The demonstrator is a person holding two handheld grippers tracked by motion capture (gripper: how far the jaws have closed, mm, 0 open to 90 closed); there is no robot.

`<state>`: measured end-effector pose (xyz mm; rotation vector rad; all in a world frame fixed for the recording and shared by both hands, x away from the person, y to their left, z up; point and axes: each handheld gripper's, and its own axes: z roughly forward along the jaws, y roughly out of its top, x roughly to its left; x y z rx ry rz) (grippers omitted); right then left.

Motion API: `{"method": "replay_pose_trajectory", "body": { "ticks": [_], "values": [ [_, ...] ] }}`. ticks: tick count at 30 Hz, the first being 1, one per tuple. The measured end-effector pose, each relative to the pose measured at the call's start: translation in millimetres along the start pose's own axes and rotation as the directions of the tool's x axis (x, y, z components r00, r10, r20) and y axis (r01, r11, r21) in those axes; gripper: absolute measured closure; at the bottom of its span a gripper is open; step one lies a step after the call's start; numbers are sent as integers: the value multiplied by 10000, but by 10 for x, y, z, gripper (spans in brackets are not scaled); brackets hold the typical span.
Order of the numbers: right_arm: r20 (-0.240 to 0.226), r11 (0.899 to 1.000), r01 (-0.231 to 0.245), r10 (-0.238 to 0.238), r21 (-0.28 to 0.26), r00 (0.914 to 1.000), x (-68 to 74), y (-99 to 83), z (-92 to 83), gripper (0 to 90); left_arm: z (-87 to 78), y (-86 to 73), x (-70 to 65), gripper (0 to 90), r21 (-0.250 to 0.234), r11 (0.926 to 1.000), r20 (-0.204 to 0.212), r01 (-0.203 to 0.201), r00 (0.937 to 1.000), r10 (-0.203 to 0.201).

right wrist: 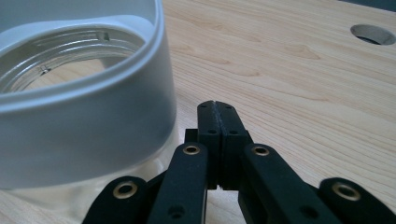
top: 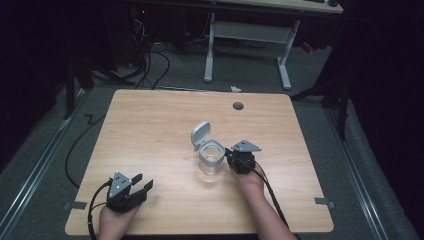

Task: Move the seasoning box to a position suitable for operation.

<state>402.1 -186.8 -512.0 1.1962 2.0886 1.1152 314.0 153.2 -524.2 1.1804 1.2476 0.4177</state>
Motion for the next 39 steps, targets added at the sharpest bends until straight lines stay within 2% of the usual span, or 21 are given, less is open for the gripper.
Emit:
{"method": "replay_pose_trajectory", "body": {
  "ticks": [9,20,28,33,39],
  "values": [
    [-128,9997,207,-209,-158,9997,79,-18,-81,900,11,3,21,504,12,10000,-14,82,10000,-82],
    [-422,9982,435,-453,-419,9981,293,-151,-274,899,19,-14,-17,503,103,9999,123,-14,9999,13],
    [-573,9980,375,-404,-512,9975,376,-200,-350,898,23,-20,-21,503,150,9999,151,-33,9999,31],
    [-590,9977,411,-443,-548,9973,412,-238,-377,890,25,-27,-36,503,161,9998,186,-71,9998,68],
    [-629,9977,320,-358,-595,9974,379,-284,-432,885,29,-37,-61,503,228,9997,288,-30,9996,23]
  ]
}}
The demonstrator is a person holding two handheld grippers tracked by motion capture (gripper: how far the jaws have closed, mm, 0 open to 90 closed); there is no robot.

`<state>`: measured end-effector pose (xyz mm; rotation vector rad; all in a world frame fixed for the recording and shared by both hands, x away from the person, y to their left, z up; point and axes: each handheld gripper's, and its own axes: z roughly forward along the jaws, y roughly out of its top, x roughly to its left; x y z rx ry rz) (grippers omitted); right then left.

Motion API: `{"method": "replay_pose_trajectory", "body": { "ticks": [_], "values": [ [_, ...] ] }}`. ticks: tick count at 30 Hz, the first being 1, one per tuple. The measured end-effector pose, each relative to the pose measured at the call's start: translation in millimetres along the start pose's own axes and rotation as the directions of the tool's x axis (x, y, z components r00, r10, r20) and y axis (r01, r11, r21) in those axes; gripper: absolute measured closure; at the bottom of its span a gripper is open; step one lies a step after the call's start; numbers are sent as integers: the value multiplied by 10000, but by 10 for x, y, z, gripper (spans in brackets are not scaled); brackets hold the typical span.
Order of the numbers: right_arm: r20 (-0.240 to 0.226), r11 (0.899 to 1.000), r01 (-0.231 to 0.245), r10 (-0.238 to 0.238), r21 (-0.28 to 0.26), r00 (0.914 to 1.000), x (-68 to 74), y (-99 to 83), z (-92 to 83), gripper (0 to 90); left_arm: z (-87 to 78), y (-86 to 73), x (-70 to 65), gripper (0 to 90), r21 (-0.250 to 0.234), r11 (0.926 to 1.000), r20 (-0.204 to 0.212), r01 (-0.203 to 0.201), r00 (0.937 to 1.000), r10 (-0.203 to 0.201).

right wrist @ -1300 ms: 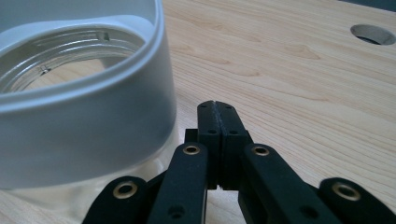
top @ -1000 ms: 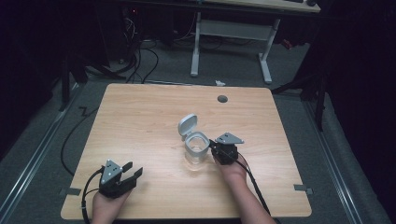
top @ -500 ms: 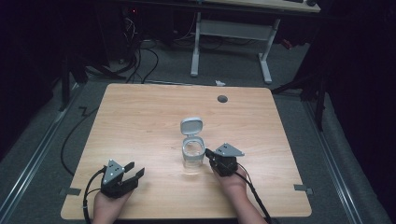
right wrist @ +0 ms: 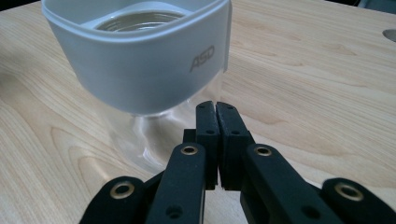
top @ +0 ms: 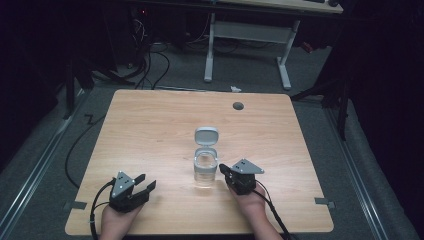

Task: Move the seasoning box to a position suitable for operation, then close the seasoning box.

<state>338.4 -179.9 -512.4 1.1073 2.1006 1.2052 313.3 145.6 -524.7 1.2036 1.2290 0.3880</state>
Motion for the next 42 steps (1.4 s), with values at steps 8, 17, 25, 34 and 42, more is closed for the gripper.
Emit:
{"method": "replay_pose_trajectory", "body": {
  "ticks": [8,17,25,34,42],
  "values": [
    [65,9995,-310,310,-97,9995,-105,-113,-146,865,29,-67,-110,493,63,10000,252,-9,9997,7],
    [415,9966,-782,792,-249,9960,-234,-236,-381,843,135,-127,-225,477,350,9989,344,297,9989,-309],
    [539,9953,-864,887,-429,9946,-319,-226,-422,841,239,-146,-407,474,582,9983,800,-82,9968,35],
    [524,9967,-696,718,-429,9960,-370,-97,-323,838,442,-286,-629,585,862,9960,1278,-223,9917,111],
    [529,9952,-854,878,-469,9947,-405,-4,-243,848,556,-479,-879,679,1248,9921,2135,-130,9768,-140]
  ]
}}
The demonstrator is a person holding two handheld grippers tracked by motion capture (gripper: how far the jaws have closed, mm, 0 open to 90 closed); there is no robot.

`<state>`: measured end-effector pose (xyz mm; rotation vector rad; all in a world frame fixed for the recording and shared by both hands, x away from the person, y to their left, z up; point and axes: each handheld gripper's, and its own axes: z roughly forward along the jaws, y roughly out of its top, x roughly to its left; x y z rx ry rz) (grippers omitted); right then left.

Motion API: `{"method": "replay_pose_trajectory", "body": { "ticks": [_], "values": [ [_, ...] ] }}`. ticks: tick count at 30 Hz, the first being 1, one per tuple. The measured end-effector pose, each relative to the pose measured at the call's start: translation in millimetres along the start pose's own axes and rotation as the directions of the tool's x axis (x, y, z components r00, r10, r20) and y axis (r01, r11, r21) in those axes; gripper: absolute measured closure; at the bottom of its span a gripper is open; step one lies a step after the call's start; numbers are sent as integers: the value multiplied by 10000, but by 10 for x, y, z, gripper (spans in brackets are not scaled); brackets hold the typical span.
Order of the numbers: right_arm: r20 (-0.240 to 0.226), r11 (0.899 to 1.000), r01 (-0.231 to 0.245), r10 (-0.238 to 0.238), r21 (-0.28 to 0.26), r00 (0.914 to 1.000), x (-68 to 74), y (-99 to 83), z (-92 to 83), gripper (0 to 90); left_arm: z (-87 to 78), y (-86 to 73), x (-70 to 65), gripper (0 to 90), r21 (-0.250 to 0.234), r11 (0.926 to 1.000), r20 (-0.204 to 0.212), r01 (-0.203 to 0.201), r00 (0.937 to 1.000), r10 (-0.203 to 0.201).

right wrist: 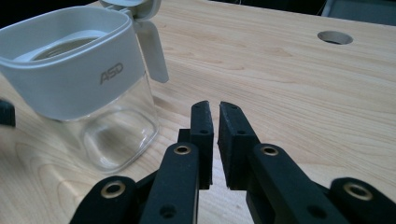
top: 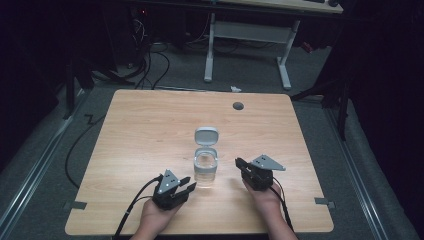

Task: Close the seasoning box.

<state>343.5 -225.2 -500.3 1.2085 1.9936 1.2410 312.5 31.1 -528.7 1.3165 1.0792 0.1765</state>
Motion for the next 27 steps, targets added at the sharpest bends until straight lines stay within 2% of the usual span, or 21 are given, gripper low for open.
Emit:
{"method": "replay_pose_trajectory", "body": {
  "ticks": [2,5,6,9,13,21,24,26,27],
  "values": [
    [-68,10000,-41,41,-66,10000,-8,23,26,855,59,-32,-39,735,57,9998,61,-182,9998,182],
    [-135,9999,-100,99,-80,9999,-11,72,65,870,111,-19,-94,821,34,9999,259,100,9996,-101],
    [-174,9999,-86,85,-75,9998,-12,96,83,876,122,-25,-110,842,79,9999,304,67,9995,-69],
    [-194,9999,-77,74,-126,9998,-12,163,120,899,167,-46,-175,870,169,9999,483,-25,9988,17],
    [-176,9998,-52,49,-176,9998,-9,268,183,900,224,-47,-218,889,65,9999,556,110,9984,-114],
    [-221,9995,175,-181,-262,9996,36,495,315,900,237,-90,-207,897,-91,9999,328,43,9995,-40],
    [-242,9994,153,-161,-325,9996,24,568,375,900,171,-41,-205,896,-281,9986,186,439,9989,-434],
    [-190,9995,180,-184,-242,9996,11,615,421,900,157,-38,-168,896,-271,9994,36,202,9998,-201],
    [-171,9995,174,-179,-276,9997,5,628,434,900,164,-35,-140,896,-258,9993,-13,275,9996,-276]
  ]
}}
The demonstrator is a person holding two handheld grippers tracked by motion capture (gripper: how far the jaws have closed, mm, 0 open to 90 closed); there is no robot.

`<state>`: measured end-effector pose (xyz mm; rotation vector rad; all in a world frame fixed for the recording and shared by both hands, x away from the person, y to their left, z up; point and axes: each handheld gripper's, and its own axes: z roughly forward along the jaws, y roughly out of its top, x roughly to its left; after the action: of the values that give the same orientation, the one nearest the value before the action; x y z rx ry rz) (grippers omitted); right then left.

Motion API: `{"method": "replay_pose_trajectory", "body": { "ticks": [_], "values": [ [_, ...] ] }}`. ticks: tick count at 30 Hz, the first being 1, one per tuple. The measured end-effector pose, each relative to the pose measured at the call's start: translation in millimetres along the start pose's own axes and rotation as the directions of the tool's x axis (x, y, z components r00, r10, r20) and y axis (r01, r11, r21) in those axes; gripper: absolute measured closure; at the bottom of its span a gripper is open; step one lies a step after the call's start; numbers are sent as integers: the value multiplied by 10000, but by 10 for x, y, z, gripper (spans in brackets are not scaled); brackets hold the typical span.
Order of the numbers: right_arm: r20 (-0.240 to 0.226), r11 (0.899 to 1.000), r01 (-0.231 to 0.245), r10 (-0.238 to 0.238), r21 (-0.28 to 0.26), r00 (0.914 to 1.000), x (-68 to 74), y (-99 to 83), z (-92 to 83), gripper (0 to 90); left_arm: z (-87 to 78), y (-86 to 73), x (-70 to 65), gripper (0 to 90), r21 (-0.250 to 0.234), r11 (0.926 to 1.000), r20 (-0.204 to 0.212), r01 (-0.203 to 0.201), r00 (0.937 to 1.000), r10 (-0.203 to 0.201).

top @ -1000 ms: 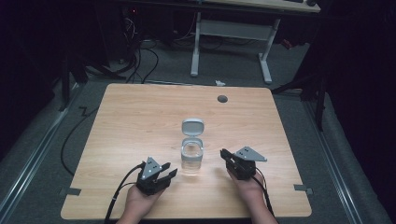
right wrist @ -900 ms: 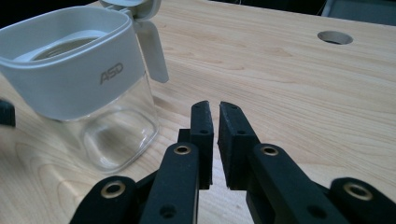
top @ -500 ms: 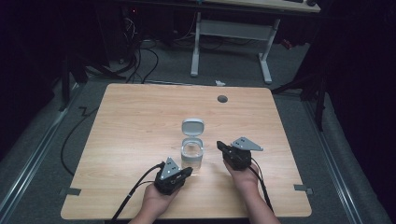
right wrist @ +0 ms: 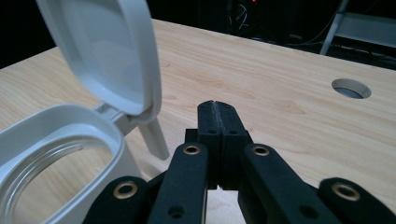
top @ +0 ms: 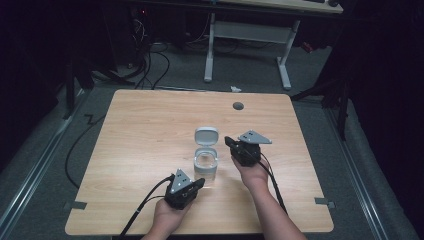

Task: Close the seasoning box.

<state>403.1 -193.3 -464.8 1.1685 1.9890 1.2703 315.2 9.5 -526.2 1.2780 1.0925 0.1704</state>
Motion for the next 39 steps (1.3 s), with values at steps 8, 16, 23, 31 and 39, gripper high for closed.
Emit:
{"method": "replay_pose_trajectory", "body": {
  "ticks": [8,16,23,31,39],
  "values": [
    [29,9998,75,-74,-164,10000,15,207,87,900,14,-16,37,896,48,9998,274,182,9995,-183],
    [-121,9994,196,-200,-293,9997,77,325,158,900,46,-16,47,900,119,9998,79,182,9998,-183],
    [-170,9992,218,-224,-339,9996,76,373,187,900,76,-1,63,900,148,9990,-91,427,9991,-426],
    [-309,9983,386,-400,-439,9987,132,399,186,900,88,-1,67,900,273,9985,-106,464,9989,-461],
    [-466,9965,660,-685,-518,9966,207,340,87,900,86,1,65,900,233,9984,-85,520,9986,-518]
  ]
}}
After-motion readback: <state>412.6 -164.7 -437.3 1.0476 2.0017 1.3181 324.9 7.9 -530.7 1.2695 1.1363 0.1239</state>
